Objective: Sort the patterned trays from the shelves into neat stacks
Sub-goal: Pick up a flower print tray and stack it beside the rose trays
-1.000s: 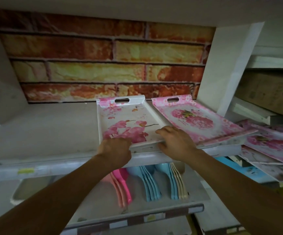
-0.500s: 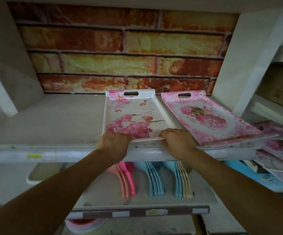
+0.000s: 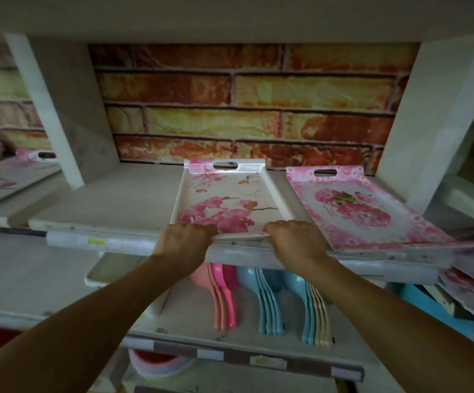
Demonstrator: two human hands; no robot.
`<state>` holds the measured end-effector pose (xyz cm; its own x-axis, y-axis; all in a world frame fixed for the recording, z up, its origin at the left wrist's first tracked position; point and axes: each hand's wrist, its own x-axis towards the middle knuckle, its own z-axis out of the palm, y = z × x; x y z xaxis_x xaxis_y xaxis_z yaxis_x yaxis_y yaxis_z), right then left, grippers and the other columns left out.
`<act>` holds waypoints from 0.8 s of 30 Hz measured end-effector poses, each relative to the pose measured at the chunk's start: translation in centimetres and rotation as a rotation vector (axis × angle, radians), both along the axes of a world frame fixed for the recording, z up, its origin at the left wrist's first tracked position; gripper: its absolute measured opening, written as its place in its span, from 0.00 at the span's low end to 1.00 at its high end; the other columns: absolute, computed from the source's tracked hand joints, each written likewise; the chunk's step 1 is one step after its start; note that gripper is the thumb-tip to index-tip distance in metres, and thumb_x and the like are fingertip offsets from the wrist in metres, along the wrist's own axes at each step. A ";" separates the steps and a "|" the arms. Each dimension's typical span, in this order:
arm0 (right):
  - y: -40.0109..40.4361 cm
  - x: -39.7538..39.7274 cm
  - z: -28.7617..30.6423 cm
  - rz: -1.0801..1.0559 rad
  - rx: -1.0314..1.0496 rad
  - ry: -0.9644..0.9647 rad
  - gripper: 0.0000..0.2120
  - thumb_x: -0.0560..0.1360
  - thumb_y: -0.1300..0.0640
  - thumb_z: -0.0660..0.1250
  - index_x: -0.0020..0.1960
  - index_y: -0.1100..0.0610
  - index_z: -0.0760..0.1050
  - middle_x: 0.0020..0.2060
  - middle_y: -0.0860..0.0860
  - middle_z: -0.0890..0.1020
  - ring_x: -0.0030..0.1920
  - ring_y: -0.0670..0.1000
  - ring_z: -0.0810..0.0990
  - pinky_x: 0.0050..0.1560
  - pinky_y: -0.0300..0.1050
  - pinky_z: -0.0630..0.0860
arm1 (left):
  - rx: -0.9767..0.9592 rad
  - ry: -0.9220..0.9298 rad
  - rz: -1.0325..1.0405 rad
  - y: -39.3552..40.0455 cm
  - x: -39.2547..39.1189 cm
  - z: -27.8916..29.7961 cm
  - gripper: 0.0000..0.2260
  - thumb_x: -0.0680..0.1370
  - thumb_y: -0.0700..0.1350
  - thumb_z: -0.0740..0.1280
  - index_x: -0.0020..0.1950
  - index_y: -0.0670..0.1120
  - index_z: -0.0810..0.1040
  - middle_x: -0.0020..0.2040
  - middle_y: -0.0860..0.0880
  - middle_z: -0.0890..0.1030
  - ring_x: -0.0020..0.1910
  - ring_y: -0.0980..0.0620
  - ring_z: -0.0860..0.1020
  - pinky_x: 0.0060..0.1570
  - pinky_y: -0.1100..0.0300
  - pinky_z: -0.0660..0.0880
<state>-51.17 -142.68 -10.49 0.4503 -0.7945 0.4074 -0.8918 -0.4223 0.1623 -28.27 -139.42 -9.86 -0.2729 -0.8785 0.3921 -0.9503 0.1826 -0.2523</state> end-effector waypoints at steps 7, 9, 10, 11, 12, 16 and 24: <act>2.3 3.2 -0.3 0.163 -0.084 -0.040 0.13 0.54 0.66 0.74 0.33 0.54 0.76 0.25 0.49 0.77 0.24 0.54 0.76 0.28 0.39 0.60 | 0.034 0.013 0.176 5.7 2.3 0.4 0.13 0.79 0.50 0.60 0.62 0.56 0.72 0.50 0.51 0.83 0.47 0.46 0.82 0.42 0.57 0.75; 3.2 4.4 -0.4 0.223 -0.127 -0.069 0.15 0.49 0.66 0.76 0.30 0.54 0.74 0.22 0.49 0.75 0.21 0.54 0.74 0.25 0.38 0.59 | 0.066 0.022 0.226 7.4 3.4 0.2 0.12 0.79 0.50 0.58 0.63 0.57 0.71 0.51 0.51 0.82 0.47 0.47 0.82 0.43 0.56 0.76; 3.6 5.1 -0.5 0.247 -0.139 -0.076 0.15 0.49 0.65 0.76 0.30 0.53 0.74 0.22 0.49 0.75 0.21 0.54 0.74 0.25 0.37 0.60 | 0.068 0.019 0.247 8.3 3.9 0.2 0.12 0.80 0.50 0.58 0.63 0.57 0.71 0.52 0.51 0.82 0.48 0.47 0.81 0.44 0.55 0.76; 3.9 5.9 -0.7 0.266 -0.139 -0.081 0.15 0.51 0.65 0.77 0.30 0.53 0.74 0.22 0.49 0.75 0.21 0.53 0.74 0.26 0.37 0.60 | 0.069 0.016 0.267 9.3 4.3 0.3 0.12 0.80 0.50 0.57 0.63 0.57 0.71 0.53 0.51 0.82 0.48 0.48 0.81 0.44 0.55 0.76; 4.3 6.6 -0.8 0.279 -0.128 -0.084 0.15 0.52 0.64 0.78 0.30 0.53 0.74 0.22 0.49 0.74 0.21 0.53 0.74 0.26 0.37 0.59 | 0.066 0.015 0.284 10.2 4.8 0.4 0.12 0.80 0.50 0.57 0.63 0.57 0.71 0.53 0.51 0.81 0.49 0.48 0.81 0.44 0.56 0.75; 5.8 9.8 -0.7 0.360 -0.124 -0.101 0.15 0.55 0.63 0.79 0.31 0.52 0.74 0.23 0.48 0.76 0.22 0.52 0.75 0.27 0.38 0.60 | 0.078 0.021 0.361 13.8 6.9 1.1 0.11 0.81 0.50 0.57 0.63 0.57 0.70 0.54 0.53 0.80 0.51 0.50 0.80 0.41 0.58 0.70; 11.0 18.5 0.7 0.455 -0.143 -0.080 0.15 0.56 0.60 0.80 0.30 0.51 0.74 0.24 0.48 0.75 0.23 0.51 0.75 0.29 0.37 0.58 | 0.043 0.073 0.458 21.3 14.5 1.1 0.08 0.81 0.50 0.58 0.59 0.56 0.71 0.46 0.53 0.80 0.42 0.51 0.79 0.38 0.57 0.74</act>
<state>-32.66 -131.67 -9.76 0.7022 -0.4579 0.5452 -0.6338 -0.7509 0.1857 -13.80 -118.14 -8.80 0.1738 -0.9181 0.3561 -0.9504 -0.2511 -0.1834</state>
